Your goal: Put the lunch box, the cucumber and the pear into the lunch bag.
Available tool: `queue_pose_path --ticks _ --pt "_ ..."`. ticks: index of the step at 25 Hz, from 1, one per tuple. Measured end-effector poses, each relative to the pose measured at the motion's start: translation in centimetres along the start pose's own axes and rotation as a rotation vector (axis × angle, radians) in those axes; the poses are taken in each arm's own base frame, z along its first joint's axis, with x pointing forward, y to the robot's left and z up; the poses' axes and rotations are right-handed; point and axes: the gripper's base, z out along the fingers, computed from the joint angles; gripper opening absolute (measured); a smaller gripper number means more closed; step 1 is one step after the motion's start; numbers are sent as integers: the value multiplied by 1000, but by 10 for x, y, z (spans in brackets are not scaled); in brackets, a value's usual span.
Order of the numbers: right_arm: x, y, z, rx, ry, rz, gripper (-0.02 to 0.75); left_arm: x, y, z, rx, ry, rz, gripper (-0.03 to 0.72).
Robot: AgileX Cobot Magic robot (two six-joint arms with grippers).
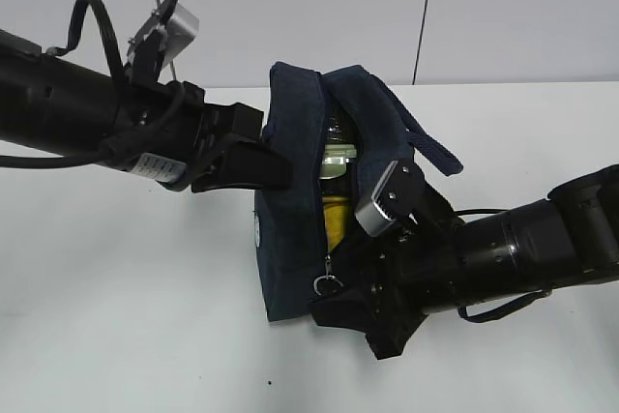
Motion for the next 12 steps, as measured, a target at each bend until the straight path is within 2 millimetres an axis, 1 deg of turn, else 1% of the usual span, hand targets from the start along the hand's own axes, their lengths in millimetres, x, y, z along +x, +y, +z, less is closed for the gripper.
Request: queue_pose_path --ticks 3,8,12 --pt "0 0 0 3 2 0 214 0 0 0 0 0 0 -15" --pt "0 0 0 3 2 0 144 0 0 0 0 0 0 -15" --pt "1 -1 0 11 9 0 55 0 0 0 1 1 0 -15"
